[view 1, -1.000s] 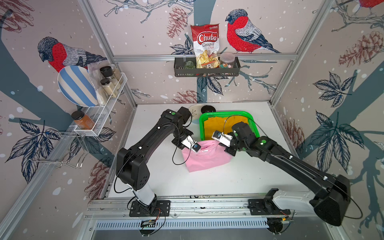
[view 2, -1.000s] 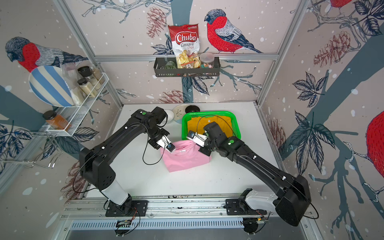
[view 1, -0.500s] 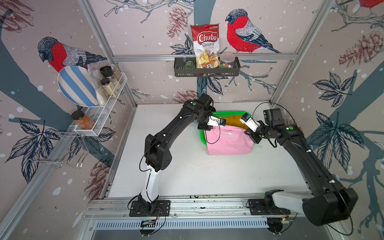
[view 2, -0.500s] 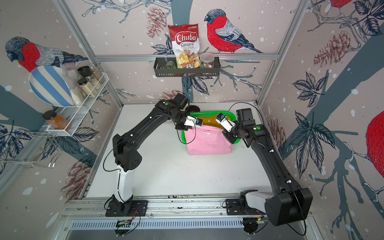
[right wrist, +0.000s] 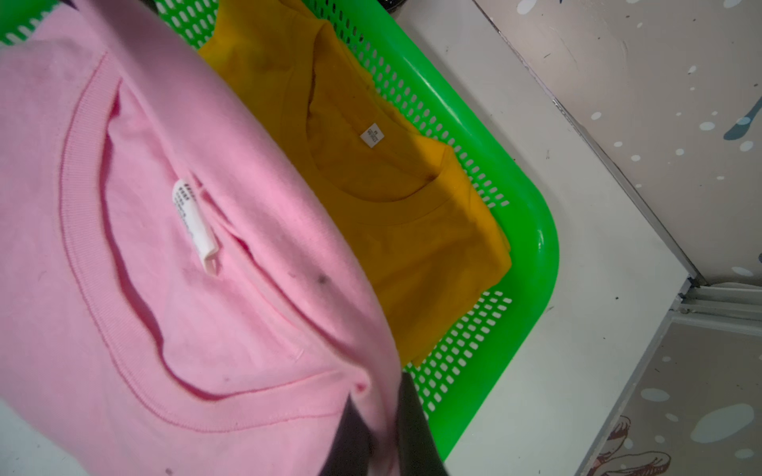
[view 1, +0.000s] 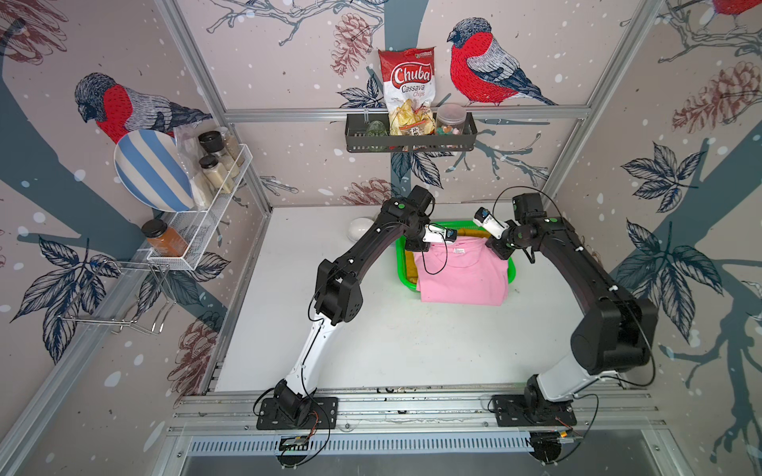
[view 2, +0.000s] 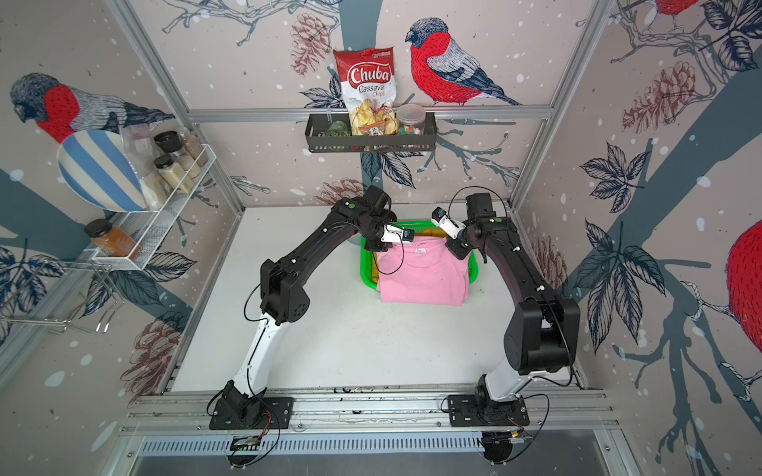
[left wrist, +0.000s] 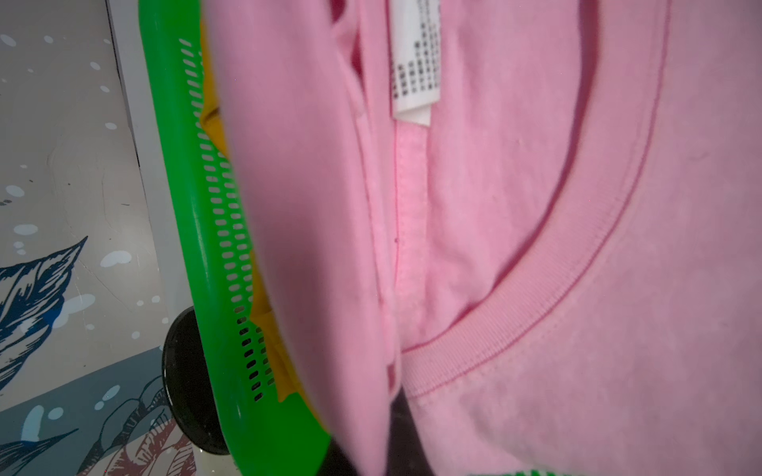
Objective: Put the folded t-shirts into the basket
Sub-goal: Place the T-shirt in the bin.
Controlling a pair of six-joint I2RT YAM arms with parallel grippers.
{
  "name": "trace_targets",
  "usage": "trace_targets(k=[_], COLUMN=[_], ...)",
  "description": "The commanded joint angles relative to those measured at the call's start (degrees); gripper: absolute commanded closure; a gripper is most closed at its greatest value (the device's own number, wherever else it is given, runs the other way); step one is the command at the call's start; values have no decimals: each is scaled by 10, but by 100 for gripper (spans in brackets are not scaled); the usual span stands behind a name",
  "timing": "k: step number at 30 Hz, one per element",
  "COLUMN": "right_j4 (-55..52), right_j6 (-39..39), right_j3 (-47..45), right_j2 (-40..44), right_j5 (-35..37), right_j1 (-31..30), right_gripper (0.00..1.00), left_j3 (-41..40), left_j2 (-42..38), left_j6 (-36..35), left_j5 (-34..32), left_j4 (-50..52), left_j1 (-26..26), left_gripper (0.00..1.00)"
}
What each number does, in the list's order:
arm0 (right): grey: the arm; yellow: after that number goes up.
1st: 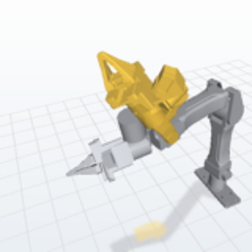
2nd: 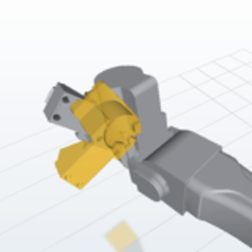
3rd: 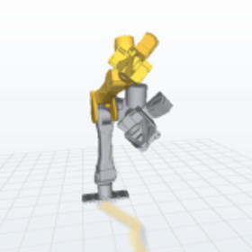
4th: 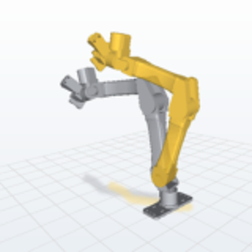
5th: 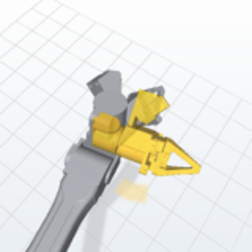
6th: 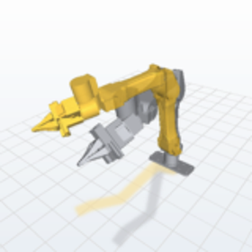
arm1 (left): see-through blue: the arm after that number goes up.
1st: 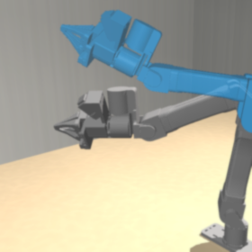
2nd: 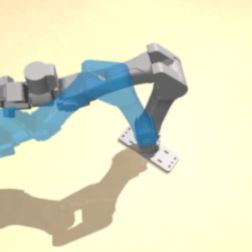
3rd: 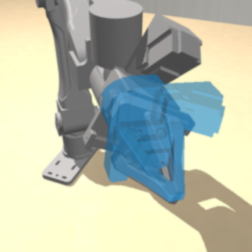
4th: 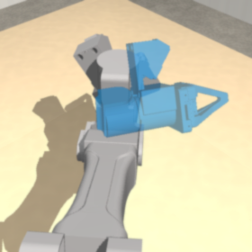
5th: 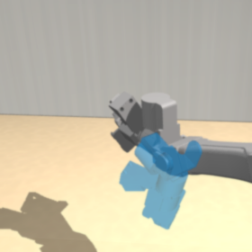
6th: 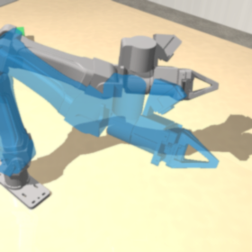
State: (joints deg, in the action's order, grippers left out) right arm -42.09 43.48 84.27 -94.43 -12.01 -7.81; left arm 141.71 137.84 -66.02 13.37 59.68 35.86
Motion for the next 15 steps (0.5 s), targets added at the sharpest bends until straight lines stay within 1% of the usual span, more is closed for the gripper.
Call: trace_targets(k=[1, 6, 15], right_j4=[38, 38, 32], right_j6=[5, 24, 31], right_j3=[37, 79, 126], right_j2=[-37, -92, -156], right_j5=[18, -1, -20], right_j1=[6, 5, 1], right_gripper=[100, 100, 100], left_j3=[18, 27, 38], left_j2=[14, 33, 61], left_j6=[29, 30, 22], left_j5=[-17, -19, -27], left_j4=[-24, -38, -60], left_j1=[-14, -22, -28], left_gripper=[100, 100, 100])
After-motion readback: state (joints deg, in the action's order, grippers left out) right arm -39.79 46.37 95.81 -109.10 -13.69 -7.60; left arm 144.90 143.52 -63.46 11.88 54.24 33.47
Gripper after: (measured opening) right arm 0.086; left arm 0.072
